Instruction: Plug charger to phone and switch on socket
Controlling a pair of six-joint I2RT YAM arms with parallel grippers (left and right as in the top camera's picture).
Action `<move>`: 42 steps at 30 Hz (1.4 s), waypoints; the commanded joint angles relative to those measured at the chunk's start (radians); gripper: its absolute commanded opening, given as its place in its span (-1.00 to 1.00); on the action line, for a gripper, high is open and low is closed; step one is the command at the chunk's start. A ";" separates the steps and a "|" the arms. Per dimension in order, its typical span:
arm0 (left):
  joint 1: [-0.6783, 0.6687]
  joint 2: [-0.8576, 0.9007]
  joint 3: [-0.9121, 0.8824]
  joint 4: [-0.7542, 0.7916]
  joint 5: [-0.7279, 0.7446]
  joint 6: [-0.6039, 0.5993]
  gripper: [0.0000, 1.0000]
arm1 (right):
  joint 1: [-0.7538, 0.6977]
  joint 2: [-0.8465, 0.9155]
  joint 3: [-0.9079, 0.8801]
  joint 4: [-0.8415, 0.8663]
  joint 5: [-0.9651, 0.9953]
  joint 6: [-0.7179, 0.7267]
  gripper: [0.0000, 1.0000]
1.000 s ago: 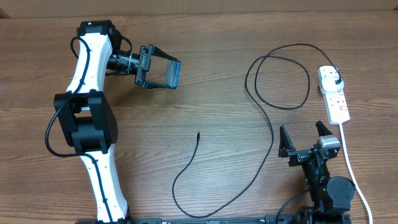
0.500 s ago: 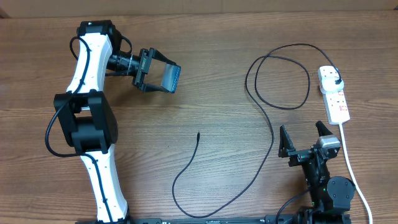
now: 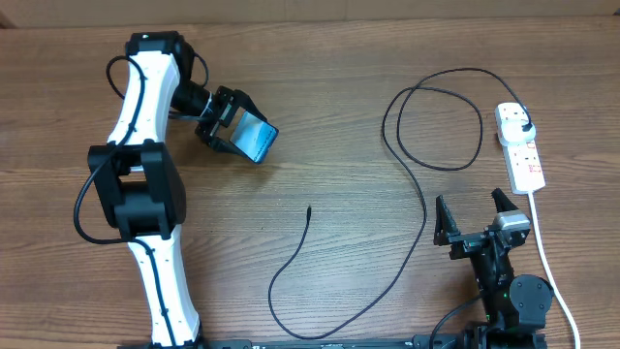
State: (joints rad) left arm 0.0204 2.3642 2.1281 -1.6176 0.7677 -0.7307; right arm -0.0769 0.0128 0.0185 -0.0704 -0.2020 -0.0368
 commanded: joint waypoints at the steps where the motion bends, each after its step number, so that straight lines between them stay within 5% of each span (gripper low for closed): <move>1: -0.038 0.003 0.029 0.010 -0.027 -0.006 -0.92 | 0.005 -0.010 -0.010 0.005 0.007 0.003 1.00; 18: -0.099 0.003 0.029 0.053 -0.027 0.058 -0.92 | 0.005 -0.010 -0.007 0.107 -0.013 0.011 1.00; 26: -0.100 0.003 0.029 0.064 -0.027 0.054 -0.92 | 0.004 0.042 0.204 -0.179 0.034 0.014 1.00; 34: -0.100 0.003 0.029 0.064 -0.023 0.054 -0.92 | 0.004 0.365 0.541 -0.385 0.013 0.072 1.00; 42: -0.100 0.003 0.029 0.082 -0.023 0.033 -0.92 | 0.004 0.874 0.942 -0.647 -0.264 0.141 1.00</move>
State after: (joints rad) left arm -0.0727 2.3642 2.1288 -1.5368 0.7273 -0.6968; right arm -0.0769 0.7330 0.8371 -0.6746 -0.3138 0.0349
